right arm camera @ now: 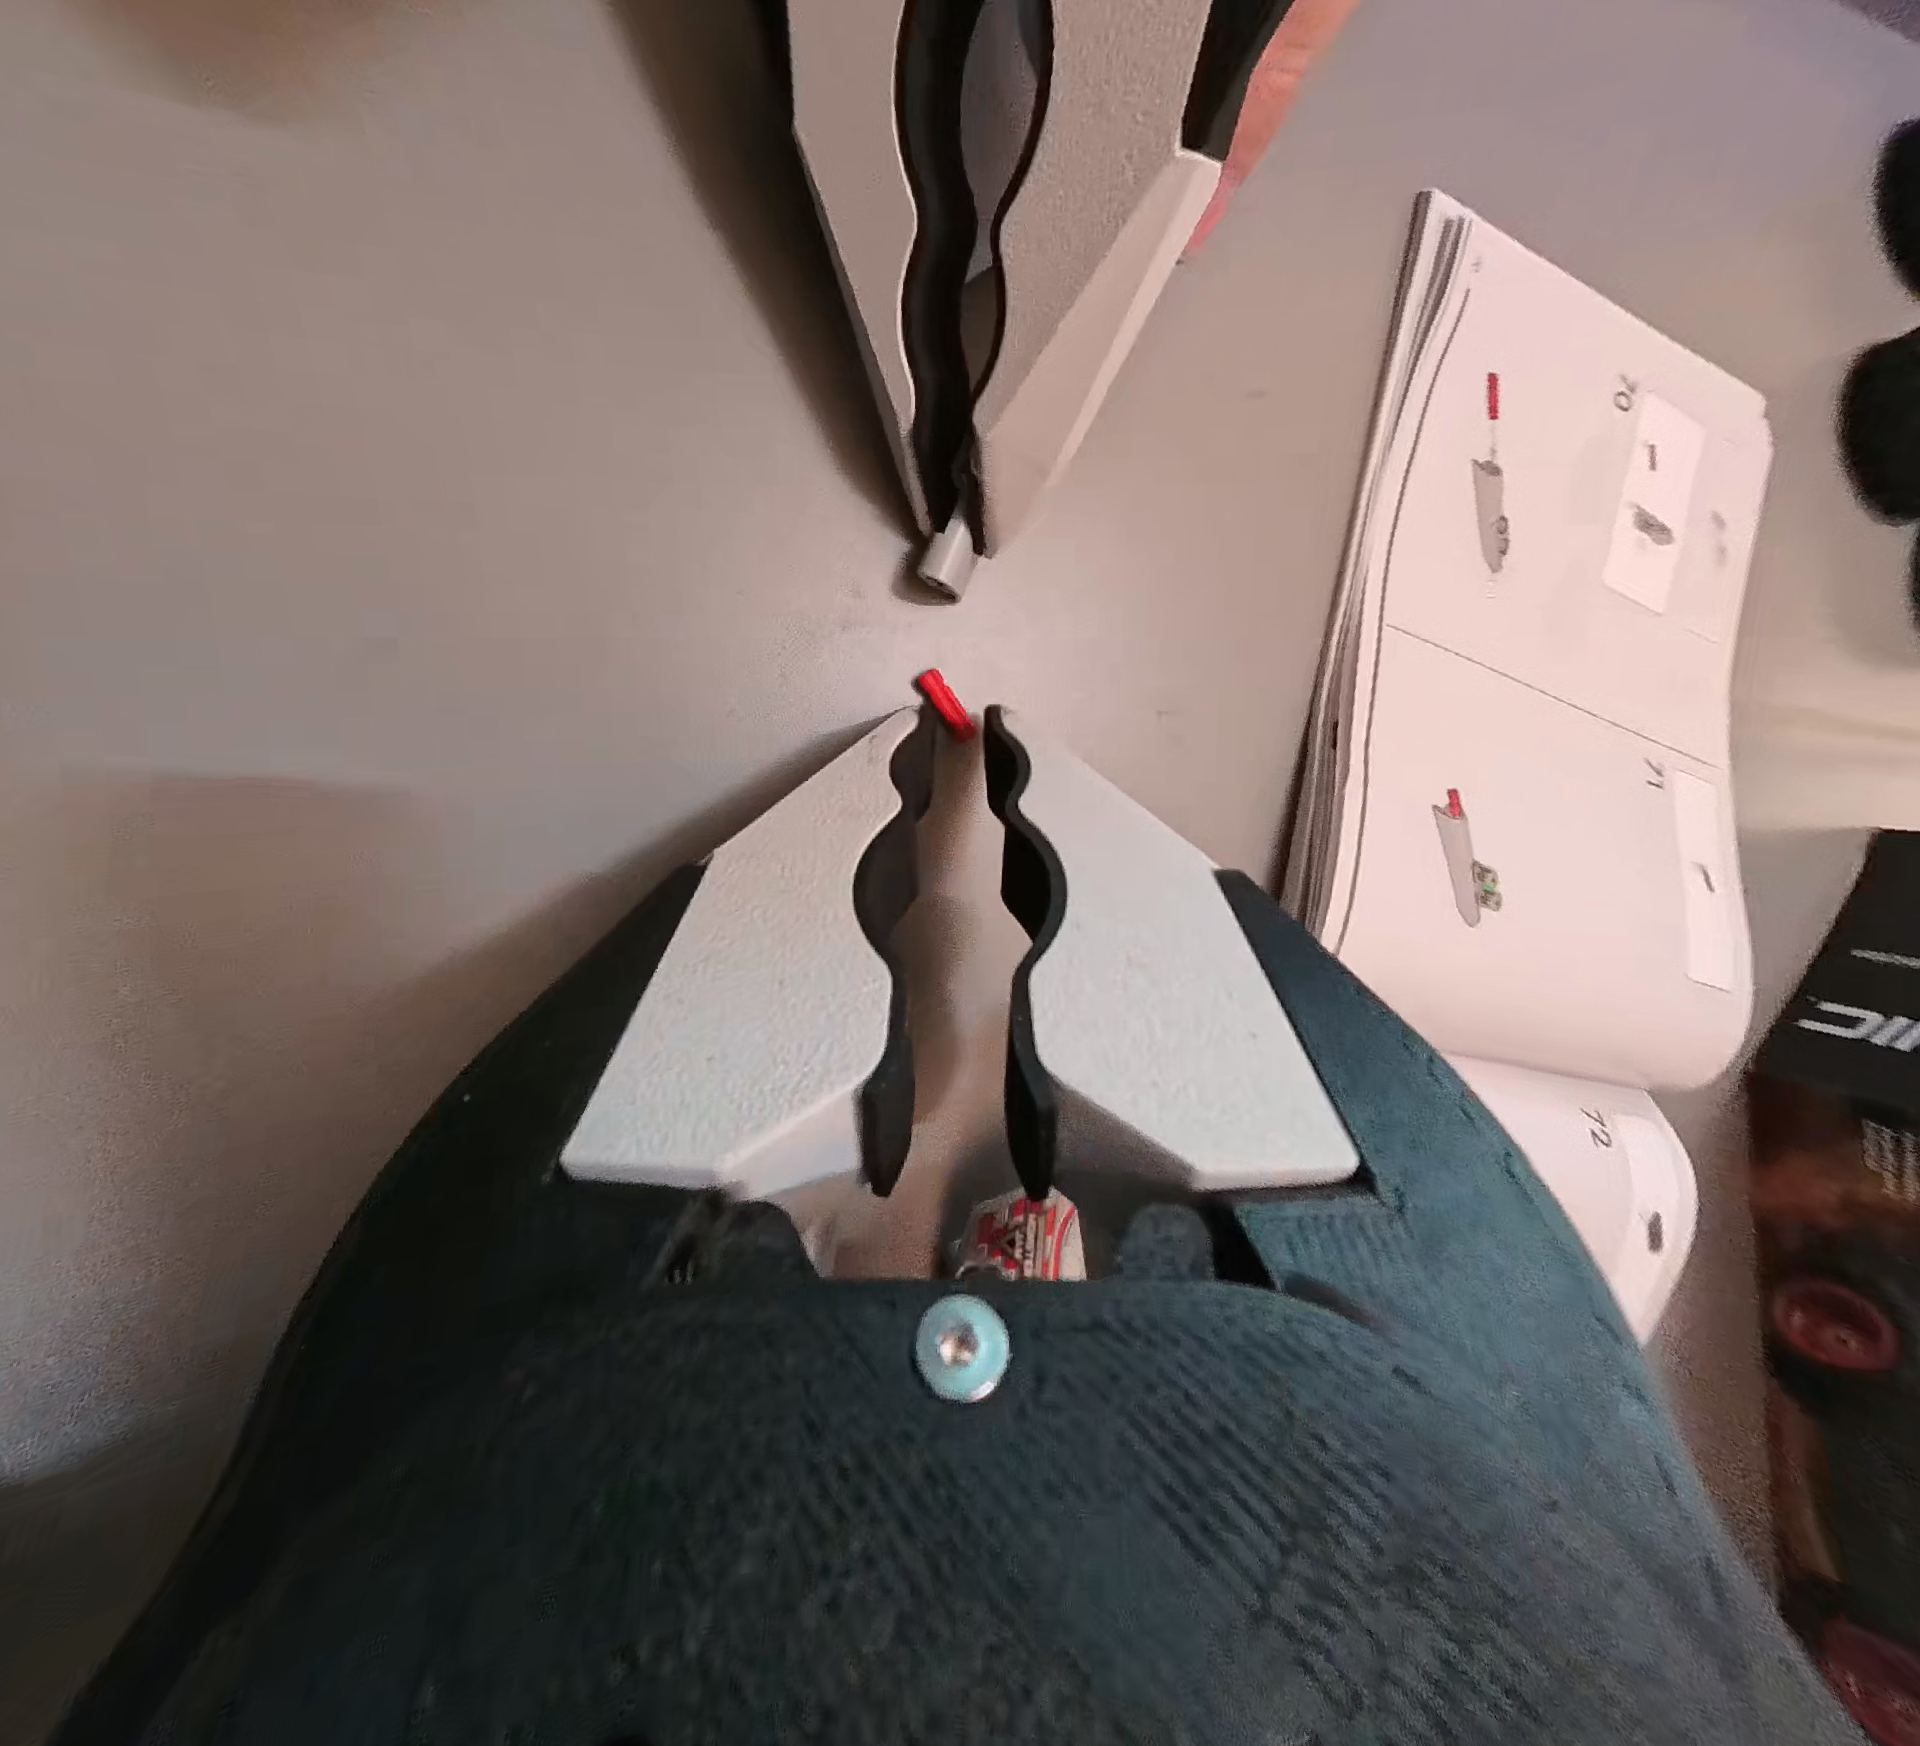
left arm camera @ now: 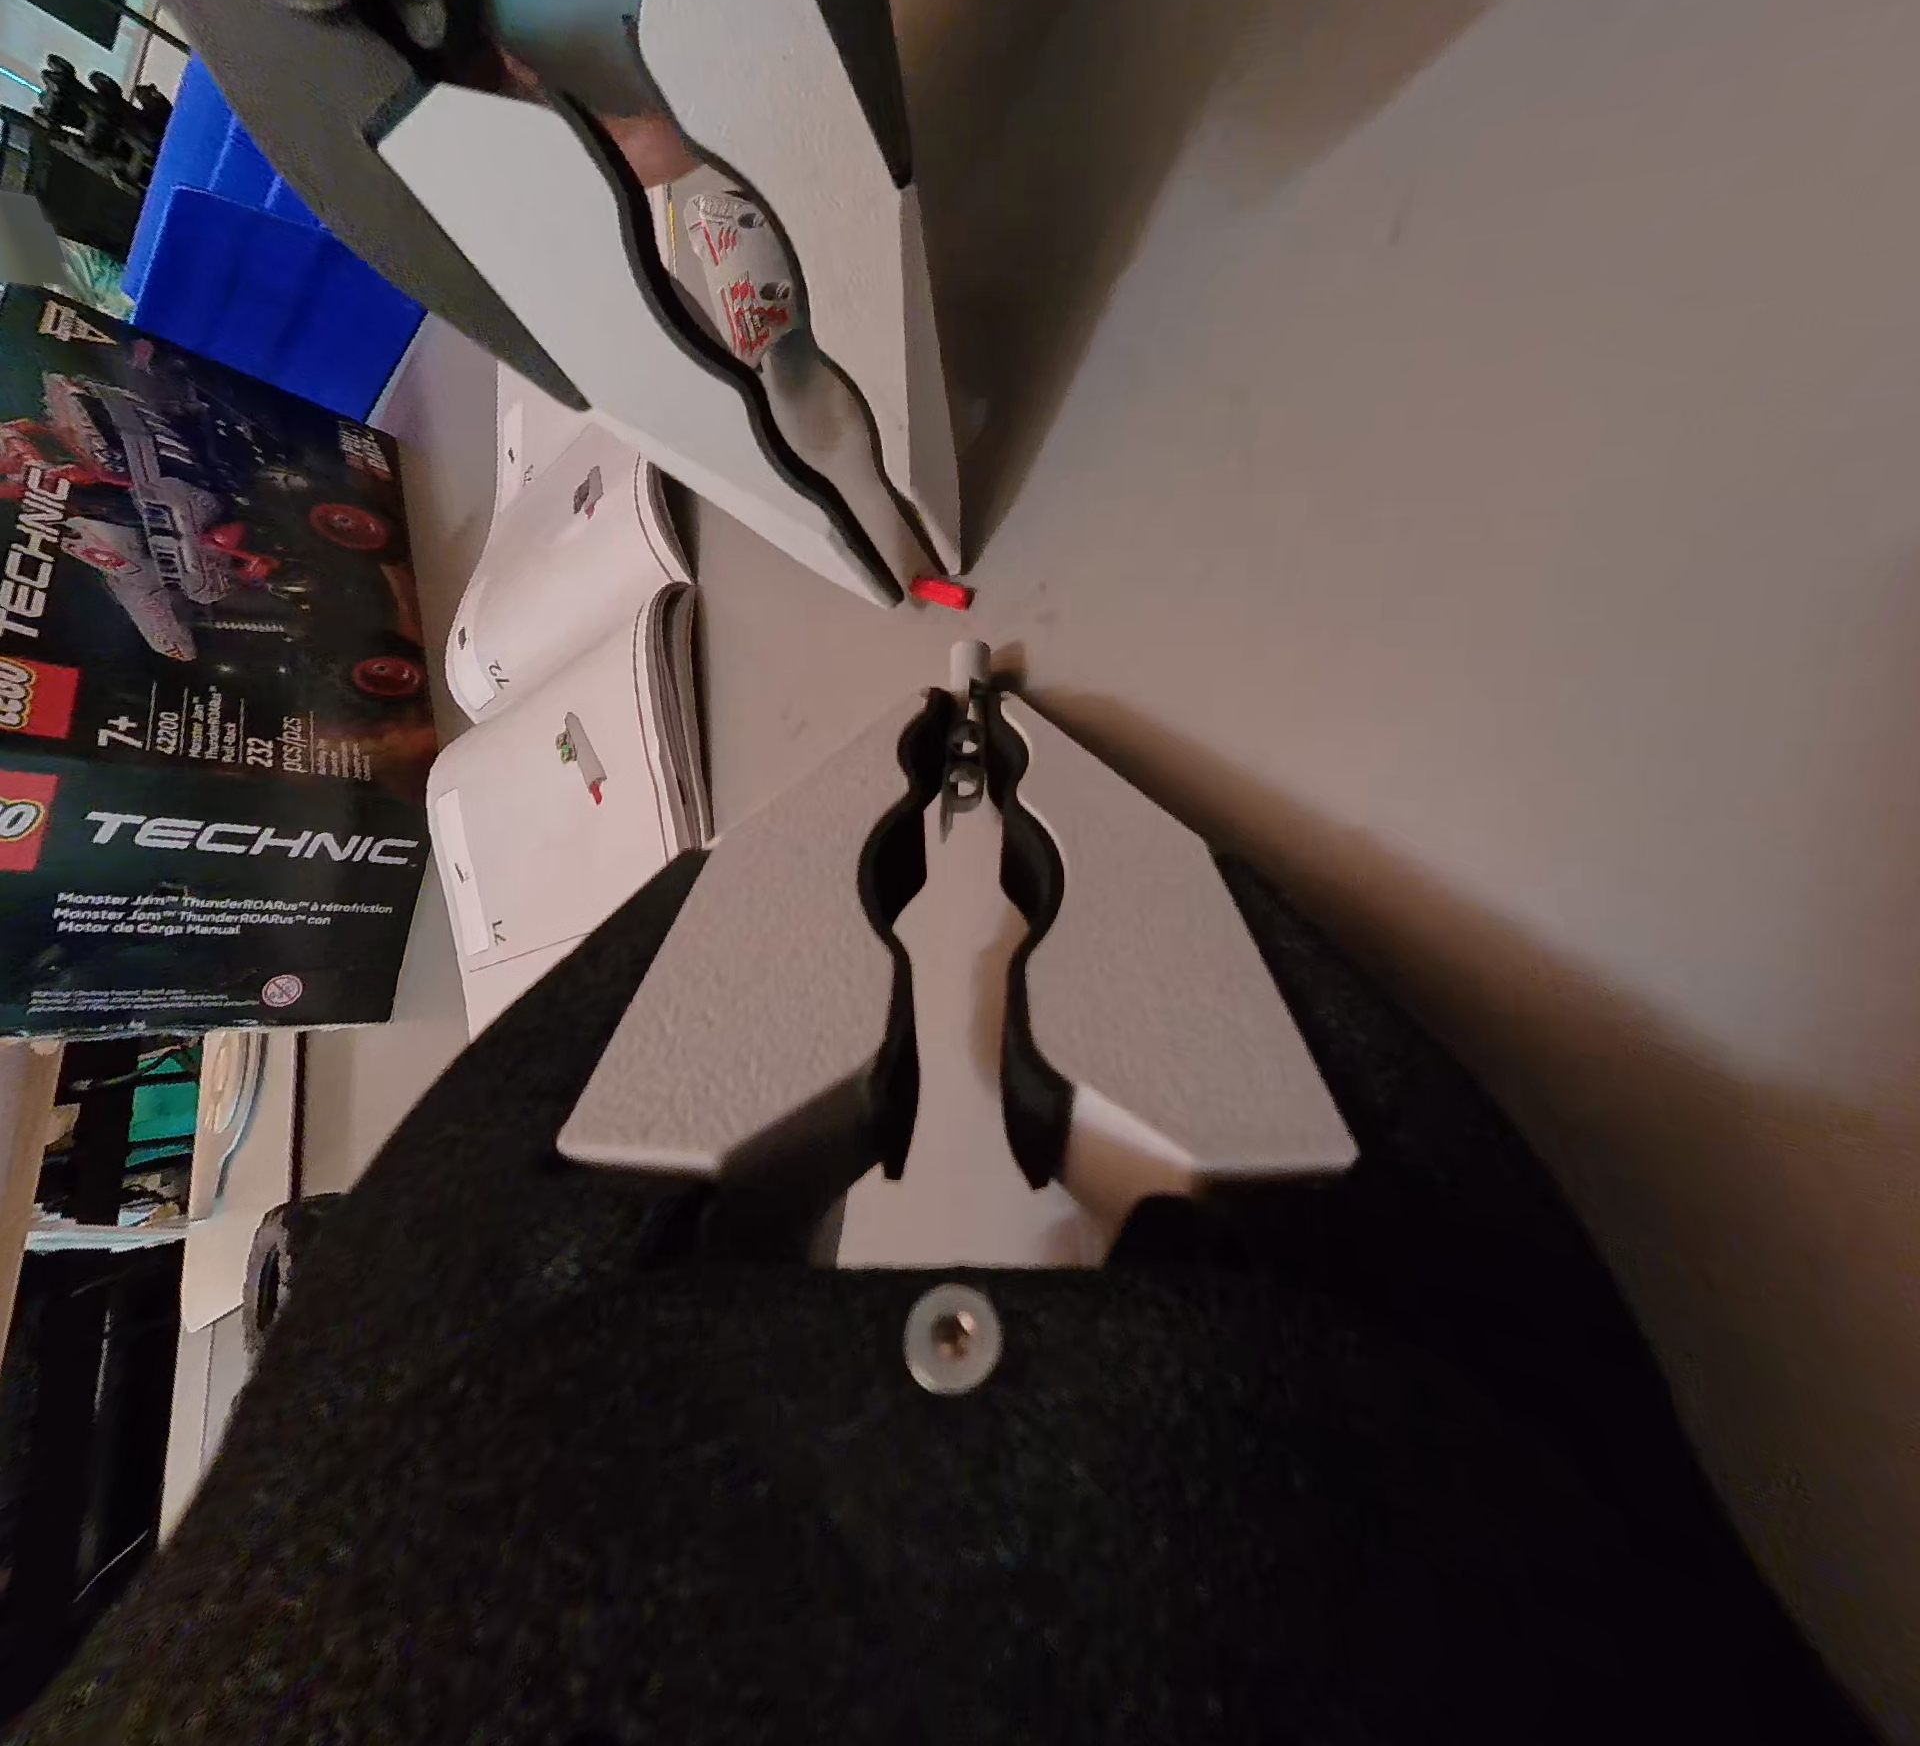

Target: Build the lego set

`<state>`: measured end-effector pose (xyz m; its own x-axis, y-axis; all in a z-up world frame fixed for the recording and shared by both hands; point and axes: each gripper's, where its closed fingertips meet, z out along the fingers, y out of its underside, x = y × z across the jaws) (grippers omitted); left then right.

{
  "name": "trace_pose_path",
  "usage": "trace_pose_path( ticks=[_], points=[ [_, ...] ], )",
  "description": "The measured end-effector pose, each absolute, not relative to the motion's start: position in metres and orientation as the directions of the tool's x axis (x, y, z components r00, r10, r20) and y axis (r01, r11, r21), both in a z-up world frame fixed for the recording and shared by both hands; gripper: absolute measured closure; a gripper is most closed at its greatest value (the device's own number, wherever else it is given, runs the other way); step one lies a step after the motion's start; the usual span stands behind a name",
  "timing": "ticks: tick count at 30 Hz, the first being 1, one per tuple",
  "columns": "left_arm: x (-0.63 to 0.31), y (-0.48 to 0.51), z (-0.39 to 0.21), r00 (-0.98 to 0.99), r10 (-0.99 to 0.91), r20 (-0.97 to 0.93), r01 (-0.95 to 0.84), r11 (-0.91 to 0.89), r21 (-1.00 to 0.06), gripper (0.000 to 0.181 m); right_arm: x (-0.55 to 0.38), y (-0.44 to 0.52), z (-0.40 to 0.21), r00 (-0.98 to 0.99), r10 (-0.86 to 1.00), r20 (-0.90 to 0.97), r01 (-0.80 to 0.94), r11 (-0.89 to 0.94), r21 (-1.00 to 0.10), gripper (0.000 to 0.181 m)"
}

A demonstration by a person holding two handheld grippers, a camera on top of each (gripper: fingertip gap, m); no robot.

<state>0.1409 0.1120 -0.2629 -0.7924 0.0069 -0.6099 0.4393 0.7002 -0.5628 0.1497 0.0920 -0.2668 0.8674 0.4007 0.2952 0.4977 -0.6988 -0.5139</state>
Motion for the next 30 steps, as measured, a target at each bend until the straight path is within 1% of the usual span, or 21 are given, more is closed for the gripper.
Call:
trace_pose_path(
  ticks=[4,6,8,12,15,18,22,25,30],
  points=[
    [0.14,0.112,-0.263,-0.798,0.003,-0.602,0.435,0.695,-0.573,0.177,0.146,0.092,-0.268,0.906,0.389,0.165,0.413,-0.732,-0.542,0.178],
    [0.14,0.112,-0.263,-0.802,0.002,-0.598,0.432,0.693,-0.577,0.177,0.135,0.093,-0.269,0.926,0.374,0.058,0.338,-0.749,-0.569,0.178],
    [0.14,0.113,-0.263,-0.803,0.0,-0.597,0.43,0.693,-0.579,0.177,0.126,0.096,-0.269,0.933,0.359,0.009,0.293,-0.745,-0.599,0.176],
    [0.14,0.114,-0.263,-0.803,0.003,-0.596,0.43,0.694,-0.577,0.177,0.124,0.097,-0.268,0.954,0.298,0.029,0.253,-0.75,-0.611,0.173],
    [0.141,0.116,-0.263,-0.797,0.008,-0.604,0.434,0.704,-0.562,0.177,0.121,0.096,-0.268,0.967,0.253,0.029,0.213,-0.741,-0.636,0.165],
    [0.141,0.115,-0.263,-0.79,0.012,-0.613,0.439,0.709,-0.551,0.177,0.117,0.095,-0.268,0.97,0.242,0.032,0.2,-0.714,-0.671,0.173],
    [0.141,0.115,-0.263,-0.786,0.011,-0.618,0.441,0.711,-0.548,0.177,0.117,0.098,-0.267,0.971,0.227,0.072,0.209,-0.672,-0.71,0.172],
    [0.141,0.115,-0.263,-0.788,0.007,-0.615,0.438,0.709,-0.553,0.177,0.115,0.103,-0.267,0.977,0.207,0.045,0.17,-0.64,-0.749,0.174],
    [0.141,0.115,-0.263,-0.785,0.003,-0.619,0.436,0.713,-0.55,0.177,0.118,0.105,-0.268,0.976,0.19,0.11,0.207,-0.627,-0.751,0.177]
  ],
)
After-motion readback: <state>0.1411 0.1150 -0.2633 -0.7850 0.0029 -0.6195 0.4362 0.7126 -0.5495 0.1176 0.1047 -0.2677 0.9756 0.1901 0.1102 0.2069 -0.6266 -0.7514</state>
